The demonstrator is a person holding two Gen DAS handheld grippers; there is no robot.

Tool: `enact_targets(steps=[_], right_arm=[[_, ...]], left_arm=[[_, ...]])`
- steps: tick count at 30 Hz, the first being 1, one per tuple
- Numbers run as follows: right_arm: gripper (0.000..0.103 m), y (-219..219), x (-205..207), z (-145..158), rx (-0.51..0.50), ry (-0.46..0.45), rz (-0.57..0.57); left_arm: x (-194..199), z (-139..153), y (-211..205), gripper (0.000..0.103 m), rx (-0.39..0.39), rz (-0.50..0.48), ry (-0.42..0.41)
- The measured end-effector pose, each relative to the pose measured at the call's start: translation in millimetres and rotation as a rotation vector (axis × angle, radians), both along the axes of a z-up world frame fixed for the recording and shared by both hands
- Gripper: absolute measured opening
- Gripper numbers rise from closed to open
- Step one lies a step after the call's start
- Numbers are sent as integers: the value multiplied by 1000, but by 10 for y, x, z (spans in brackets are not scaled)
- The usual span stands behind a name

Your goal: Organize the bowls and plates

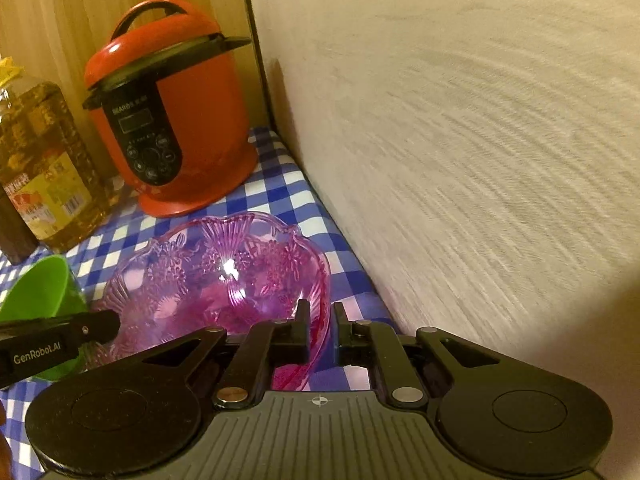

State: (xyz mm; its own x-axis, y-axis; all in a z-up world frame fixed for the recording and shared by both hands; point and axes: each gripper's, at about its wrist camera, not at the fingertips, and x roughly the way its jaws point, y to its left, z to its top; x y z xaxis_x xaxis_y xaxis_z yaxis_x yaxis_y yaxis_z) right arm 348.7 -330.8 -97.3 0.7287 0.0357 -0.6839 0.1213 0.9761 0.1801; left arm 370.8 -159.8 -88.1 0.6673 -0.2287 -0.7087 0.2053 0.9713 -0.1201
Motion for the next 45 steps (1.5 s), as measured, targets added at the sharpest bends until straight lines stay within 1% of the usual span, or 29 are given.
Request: enact_targets(steps=[5,12,14,16,18,20,25,27,30,33,35,41,45], right_arm=[[10,17,56,-66,-15,6,15],[10,45,86,-142,-44,6,24],[10,57,83,-148,-61,-1,31],[10,57,85,-149,-53,-12,43],[11,61,90,-147,-60,-14,47],[13,55,89,-141,-56,-17,42],[33,41,58,-123,-38,-18,24],[35,49,32,-106,-33,-22,25],[36,61,-9,-59,-31,-28,25],[36,70,-66,8,-29,-33,23],[37,68,-118,60,-26,-31,18],[37,77,-349,230,-15,-26,7],[37,74,-541,336,0,-20,-1]], left_arm=[[34,-64,-18,12,24,-4,0],[28,-116,-74,13,64,-31,-24],[22,-133,-99,13,95,-32,-36],[31,-156,-111,14,105,-43,-31],[27,-170,-107,19,100,-48,-27],[14,-169,-98,19,99,-49,-35],[-21,-118,-70,21,74,-49,-53],[-34,-95,-62,21,70,-51,-55],[-89,-38,-43,21,64,-46,-72],[-154,30,-12,21,42,-43,-72],[-210,78,-3,21,42,-43,-75],[-426,224,82,21,16,-25,-59],[-625,302,145,23,5,-10,-42]])
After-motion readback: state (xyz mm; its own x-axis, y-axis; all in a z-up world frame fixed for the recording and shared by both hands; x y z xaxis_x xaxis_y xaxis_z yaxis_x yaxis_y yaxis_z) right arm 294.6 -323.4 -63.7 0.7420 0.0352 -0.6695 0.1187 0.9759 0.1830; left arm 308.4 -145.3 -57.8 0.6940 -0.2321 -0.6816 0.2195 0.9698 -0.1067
